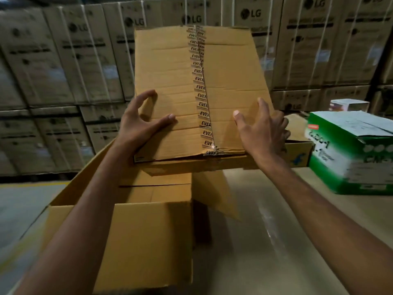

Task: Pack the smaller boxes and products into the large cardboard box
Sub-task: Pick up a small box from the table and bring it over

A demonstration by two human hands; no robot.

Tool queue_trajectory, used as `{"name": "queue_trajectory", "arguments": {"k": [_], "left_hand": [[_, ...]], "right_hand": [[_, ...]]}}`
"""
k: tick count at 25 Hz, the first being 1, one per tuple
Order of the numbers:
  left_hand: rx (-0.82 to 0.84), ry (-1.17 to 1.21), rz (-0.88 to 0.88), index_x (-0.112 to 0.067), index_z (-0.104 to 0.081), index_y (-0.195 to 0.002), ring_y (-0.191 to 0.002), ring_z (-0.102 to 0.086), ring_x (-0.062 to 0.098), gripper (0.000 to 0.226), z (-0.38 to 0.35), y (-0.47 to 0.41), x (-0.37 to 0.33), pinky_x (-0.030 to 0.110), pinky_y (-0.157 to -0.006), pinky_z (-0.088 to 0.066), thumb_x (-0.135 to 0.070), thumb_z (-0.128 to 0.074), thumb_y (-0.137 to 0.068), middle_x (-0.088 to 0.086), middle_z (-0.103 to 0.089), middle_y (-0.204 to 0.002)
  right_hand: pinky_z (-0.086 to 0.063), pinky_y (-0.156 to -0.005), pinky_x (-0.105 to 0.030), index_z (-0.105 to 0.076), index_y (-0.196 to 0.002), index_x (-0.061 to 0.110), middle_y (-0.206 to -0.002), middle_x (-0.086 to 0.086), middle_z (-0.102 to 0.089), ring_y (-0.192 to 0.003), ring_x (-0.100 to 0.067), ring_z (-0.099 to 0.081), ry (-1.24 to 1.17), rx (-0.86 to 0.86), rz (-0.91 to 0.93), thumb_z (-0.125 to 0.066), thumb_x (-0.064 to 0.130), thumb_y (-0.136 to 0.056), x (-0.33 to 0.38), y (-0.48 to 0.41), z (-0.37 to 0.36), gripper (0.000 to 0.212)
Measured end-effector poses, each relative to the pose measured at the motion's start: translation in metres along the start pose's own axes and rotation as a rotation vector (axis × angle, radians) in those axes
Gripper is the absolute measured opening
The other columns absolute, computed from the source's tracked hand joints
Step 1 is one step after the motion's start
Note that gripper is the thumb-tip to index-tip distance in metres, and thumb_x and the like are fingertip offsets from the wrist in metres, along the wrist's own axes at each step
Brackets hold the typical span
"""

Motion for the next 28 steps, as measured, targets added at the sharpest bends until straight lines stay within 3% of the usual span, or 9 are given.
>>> {"name": "queue_trajectory", "arguments": {"k": [8,12,21,28], "left_hand": [[-0.04,-0.148,0.249,-0.051,-0.053,-0.135,-0.119,-0.048,0.022,0.072,0.099,-0.037,0.095,0.035,-0.087,-0.046,-0.057,-0.084,-0.07,0.004,-0.038,-0.153],[0.032,-0.191,0.37,-0.058,-0.052,-0.131,-0.121,-0.053,0.031,0.073,0.127,-0.052,0.16,0.045,-0.09,-0.051,-0.066,-0.082,-0.065,0.009,-0.04,-0.152],[0.343,-0.183,0.484,-0.042,-0.049,-0.143,-0.129,-0.044,0.028,0.071,0.131,-0.059,0.267,0.038,-0.09,-0.042,-0.059,-0.075,-0.079,0.01,-0.028,-0.16],[0.502,-0.178,0.53,-0.042,-0.048,-0.144,-0.14,-0.039,0.033,0.08,0.099,-0.034,0.343,0.05,-0.107,-0.042,-0.069,-0.073,-0.073,0.011,-0.028,-0.161]], "right_hand": [[-0.031,-0.112,-0.05,-0.039,-0.154,0.036,-0.149,-0.015,-0.044,-0.139,-0.034,-0.036,-0.009,0.229,0.096,-0.047,0.072,-0.09,0.089,0.017,-0.104,0.074],[-0.033,-0.111,-0.048,-0.047,-0.151,0.033,-0.145,-0.013,-0.052,-0.135,-0.034,-0.042,0.052,0.315,0.122,-0.051,0.07,-0.091,0.119,0.033,-0.148,0.071],[-0.046,-0.094,-0.041,-0.058,-0.142,0.033,-0.135,-0.002,-0.064,-0.122,-0.031,-0.057,0.211,0.387,0.004,-0.055,0.072,-0.087,0.137,0.086,-0.225,0.067],[-0.047,-0.089,-0.04,-0.059,-0.14,0.031,-0.129,-0.004,-0.066,-0.117,-0.031,-0.059,0.349,0.447,-0.059,-0.054,0.069,-0.089,0.115,0.119,-0.256,0.064]]}}
Point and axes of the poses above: each hand's wrist, its own y-axis away from the middle knuckle, its own z-axis out of the back of the hand, x = y × z, the point moved 7 cm from there along -y, towards the middle knuckle
